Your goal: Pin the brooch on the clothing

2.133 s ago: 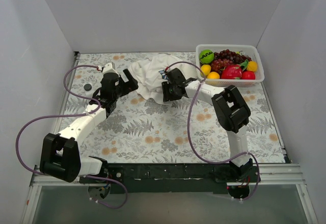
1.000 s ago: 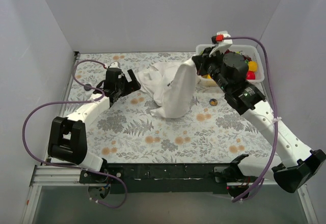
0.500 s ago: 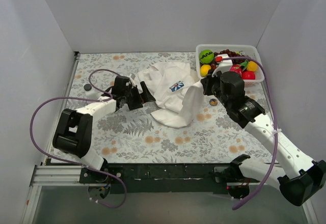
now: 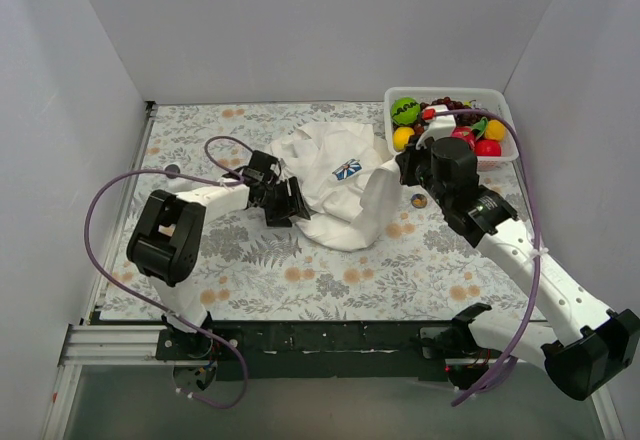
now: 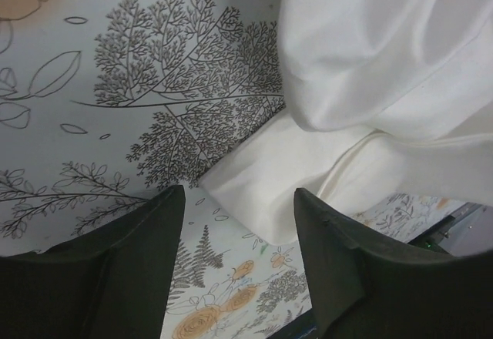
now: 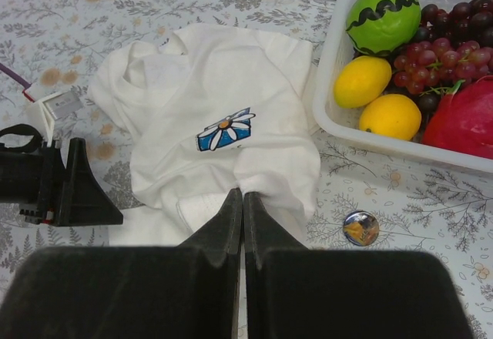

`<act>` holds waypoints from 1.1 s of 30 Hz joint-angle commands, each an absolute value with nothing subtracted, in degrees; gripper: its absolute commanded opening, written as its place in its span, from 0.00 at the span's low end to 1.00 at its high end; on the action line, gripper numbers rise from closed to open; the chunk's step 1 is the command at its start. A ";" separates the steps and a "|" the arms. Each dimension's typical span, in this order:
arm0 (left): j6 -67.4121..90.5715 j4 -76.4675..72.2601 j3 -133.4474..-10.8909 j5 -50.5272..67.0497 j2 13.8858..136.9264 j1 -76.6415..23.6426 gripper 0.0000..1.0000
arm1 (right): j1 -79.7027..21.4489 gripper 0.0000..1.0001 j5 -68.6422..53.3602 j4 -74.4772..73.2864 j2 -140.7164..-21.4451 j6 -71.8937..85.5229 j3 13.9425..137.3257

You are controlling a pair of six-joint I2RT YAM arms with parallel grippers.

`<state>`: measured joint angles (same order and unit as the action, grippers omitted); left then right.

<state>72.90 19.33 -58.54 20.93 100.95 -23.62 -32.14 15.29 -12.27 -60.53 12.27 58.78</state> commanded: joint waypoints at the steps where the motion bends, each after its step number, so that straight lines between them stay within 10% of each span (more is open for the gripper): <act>1: 71.37 23.99 -62.48 18.54 104.93 -27.50 0.52 | -31.38 0.01 15.29 -9.49 -60.38 12.83 59.68; 9: 72.95 22.85 -64.42 17.15 105.82 -28.57 0.00 | -29.97 0.01 13.02 -8.09 -60.99 12.22 59.59; 24: 64.09 34.99 -123.27 7.12 97.15 -18.81 0.00 | -27.42 0.01 -2.46 -6.17 -69.73 10.72 89.39; 33: 60.91 21.28 -115.76 1.32 73.14 -18.90 0.00 | -27.42 0.01 -4.74 10.88 -51.79 10.02 82.97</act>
